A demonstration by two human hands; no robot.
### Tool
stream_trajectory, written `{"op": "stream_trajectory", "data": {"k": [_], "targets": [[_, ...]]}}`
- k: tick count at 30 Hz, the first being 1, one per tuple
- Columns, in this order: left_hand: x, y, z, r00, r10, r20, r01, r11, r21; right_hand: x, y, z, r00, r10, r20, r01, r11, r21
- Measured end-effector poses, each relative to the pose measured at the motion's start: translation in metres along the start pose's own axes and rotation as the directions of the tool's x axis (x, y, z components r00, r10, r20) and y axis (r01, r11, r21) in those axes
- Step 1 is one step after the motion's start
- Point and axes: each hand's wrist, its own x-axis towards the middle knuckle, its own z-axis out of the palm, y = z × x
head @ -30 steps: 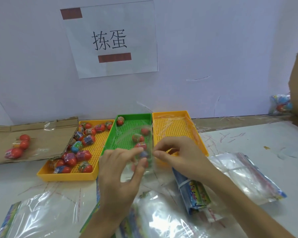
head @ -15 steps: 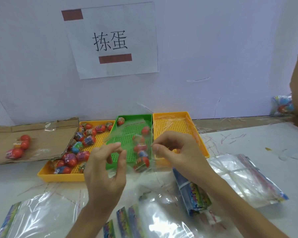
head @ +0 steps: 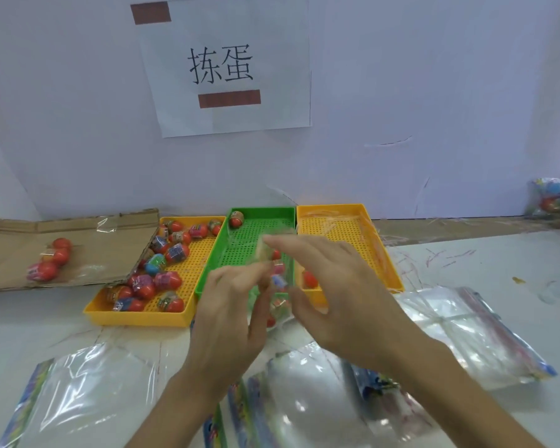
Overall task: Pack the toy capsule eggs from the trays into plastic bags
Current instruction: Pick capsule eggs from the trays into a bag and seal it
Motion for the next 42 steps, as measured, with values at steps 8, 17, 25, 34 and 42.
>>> {"op": "stream_trajectory", "data": {"k": [8, 17, 25, 34, 42], "targets": [[0.001, 0.000, -0.003, 0.992, 0.061, 0.106, -0.053, 0.996, -0.075, -0.004, 0.002, 0.001, 0.955, 0.146, 0.258, -0.118, 0.985, -0.123], [-0.002, 0.007, -0.001, 0.986, 0.092, 0.141, -0.077, 0.991, -0.107, -0.008, 0.007, 0.002, 0.925, 0.122, 0.360, -0.084, 0.989, -0.121], [0.005, 0.003, -0.008, 0.998, 0.046, 0.032, -0.045, 0.998, -0.031, -0.002, 0.011, -0.006, 0.996, 0.092, -0.011, -0.086, 0.961, 0.265], [-0.001, 0.006, -0.005, 1.000, -0.014, -0.005, 0.014, 1.000, -0.025, -0.010, 0.065, -0.003, 0.787, 0.606, 0.116, -0.583, 0.792, -0.184], [-0.002, 0.011, -0.004, 0.999, -0.035, 0.013, 0.036, 0.997, -0.068, -0.015, 0.083, 0.009, 0.706, 0.680, 0.199, -0.664, 0.733, -0.148]]}}
